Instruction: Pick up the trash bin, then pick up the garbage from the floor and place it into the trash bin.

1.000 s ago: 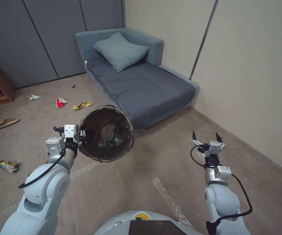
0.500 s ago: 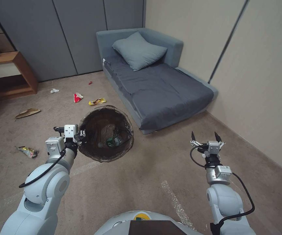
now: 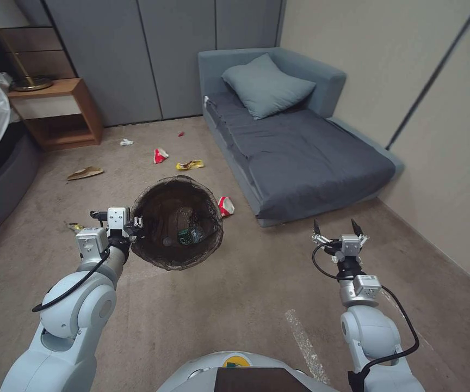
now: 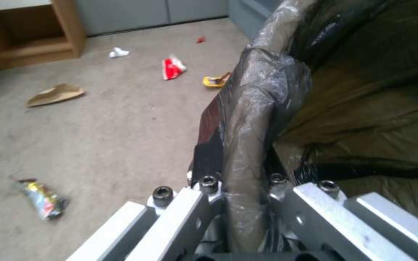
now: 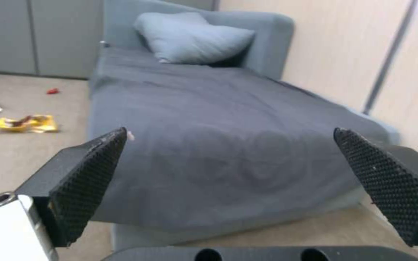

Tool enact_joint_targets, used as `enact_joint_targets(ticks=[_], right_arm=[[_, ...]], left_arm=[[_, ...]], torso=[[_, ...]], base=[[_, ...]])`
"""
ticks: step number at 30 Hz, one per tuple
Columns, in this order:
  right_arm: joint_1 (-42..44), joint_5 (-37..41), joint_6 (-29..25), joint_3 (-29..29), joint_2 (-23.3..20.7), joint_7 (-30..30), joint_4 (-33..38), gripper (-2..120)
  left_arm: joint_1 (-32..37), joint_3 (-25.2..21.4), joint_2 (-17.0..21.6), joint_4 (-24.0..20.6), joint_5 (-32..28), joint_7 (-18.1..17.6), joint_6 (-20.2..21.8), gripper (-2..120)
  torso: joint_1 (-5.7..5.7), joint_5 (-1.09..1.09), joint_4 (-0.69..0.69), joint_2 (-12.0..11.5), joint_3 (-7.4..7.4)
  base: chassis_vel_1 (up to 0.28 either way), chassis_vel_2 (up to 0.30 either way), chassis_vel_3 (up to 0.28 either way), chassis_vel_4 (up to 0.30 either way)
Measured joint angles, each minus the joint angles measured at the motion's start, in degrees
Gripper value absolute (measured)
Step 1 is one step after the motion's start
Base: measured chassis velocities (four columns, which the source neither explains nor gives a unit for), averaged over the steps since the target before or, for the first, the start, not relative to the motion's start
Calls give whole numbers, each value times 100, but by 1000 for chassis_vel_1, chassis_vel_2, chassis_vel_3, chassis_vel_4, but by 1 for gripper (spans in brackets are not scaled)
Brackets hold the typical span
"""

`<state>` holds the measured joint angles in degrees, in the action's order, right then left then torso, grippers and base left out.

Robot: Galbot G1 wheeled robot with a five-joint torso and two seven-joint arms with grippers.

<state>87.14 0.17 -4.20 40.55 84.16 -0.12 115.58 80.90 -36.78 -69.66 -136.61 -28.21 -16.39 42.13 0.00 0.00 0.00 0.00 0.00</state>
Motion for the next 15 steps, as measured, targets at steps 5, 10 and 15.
enact_joint_targets(ticks=[5, 10, 15], right_arm=[[-1, -13, 2, 0, 0, 1, -12, 100], [-16, -30, 18, -36, 35, 2, -14, 100], [-34, -45, 46, -79, 35, 3, -19, 100]], left_arm=[[-1, 13, 8, 7, -1, 3, 0, 0], [-10, 30, 16, 14, -6, 3, 0, 0], [-14, 30, 42, 22, -13, 12, 0, 0]], torso=[[0, 0, 0, 0, 0], [0, 0, 0, 0, 0], [0, 0, 0, 0, 0]], base=[[79, 77, 81, 92], [87, 67, 65, 85], [67, 67, 73, 77]])
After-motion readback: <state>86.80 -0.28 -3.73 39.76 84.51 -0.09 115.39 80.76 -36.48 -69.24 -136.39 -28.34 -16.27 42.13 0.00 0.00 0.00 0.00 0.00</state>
